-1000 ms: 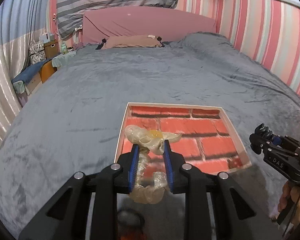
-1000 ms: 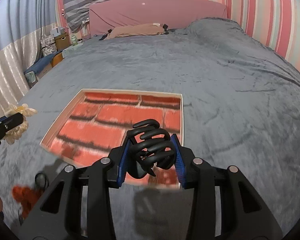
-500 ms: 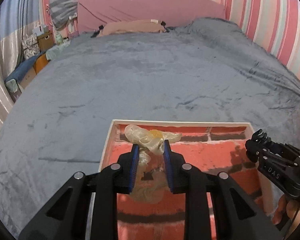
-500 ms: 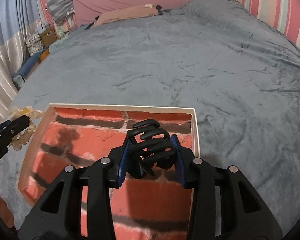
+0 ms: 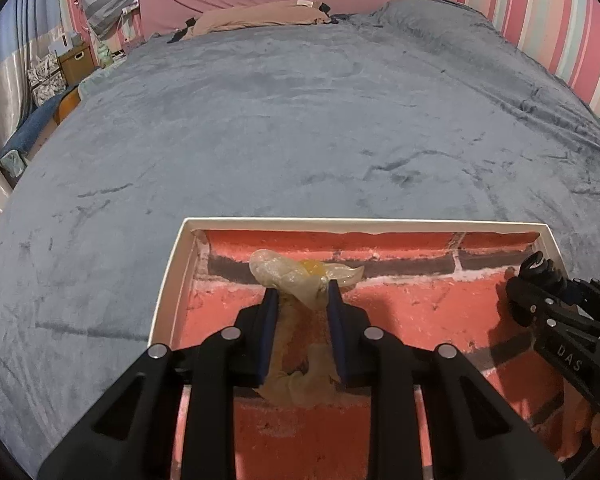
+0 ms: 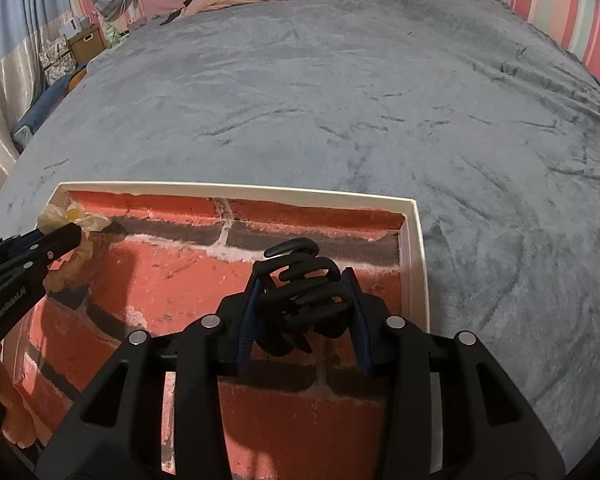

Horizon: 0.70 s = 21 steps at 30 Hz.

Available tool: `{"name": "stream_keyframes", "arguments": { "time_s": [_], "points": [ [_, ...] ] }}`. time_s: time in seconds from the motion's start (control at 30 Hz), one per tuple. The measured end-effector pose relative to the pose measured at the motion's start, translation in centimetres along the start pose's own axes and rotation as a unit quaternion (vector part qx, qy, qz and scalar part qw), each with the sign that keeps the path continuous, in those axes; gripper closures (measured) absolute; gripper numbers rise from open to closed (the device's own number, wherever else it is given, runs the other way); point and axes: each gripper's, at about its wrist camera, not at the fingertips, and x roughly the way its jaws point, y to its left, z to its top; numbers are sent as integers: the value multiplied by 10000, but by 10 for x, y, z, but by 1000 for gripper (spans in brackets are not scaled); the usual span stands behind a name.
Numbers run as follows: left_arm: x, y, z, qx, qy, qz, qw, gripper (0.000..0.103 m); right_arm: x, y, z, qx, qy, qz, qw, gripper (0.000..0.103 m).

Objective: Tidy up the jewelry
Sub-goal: 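Carry the cream scrunchie and black claw clip over the brick-lined tray with both tools, then open both tools to drop the scrunchie and claw clip into the tray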

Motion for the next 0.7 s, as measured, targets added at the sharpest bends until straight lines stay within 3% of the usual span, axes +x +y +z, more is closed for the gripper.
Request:
{"name": "stream_keyframes", "arguments": {
  "time_s": [0.3, 0.4, 0.5, 0.7],
  "points": [
    [19, 1, 2, -15, 293, 98, 9995, 75, 7, 3, -1, -93, 142, -11, 9999, 60],
    [20, 3, 4, -69, 297, 184, 9994, 69, 10, 2, -3, -36, 219, 33, 9997, 52],
    [20, 7, 4, -138, 315, 227, 9991, 65, 7, -1, -5, 68, 131, 70, 9999, 47],
    [0, 9, -1, -99, 134, 308, 9994, 64, -14, -8, -8, 185, -97, 84, 9997, 46]
  ]
}}
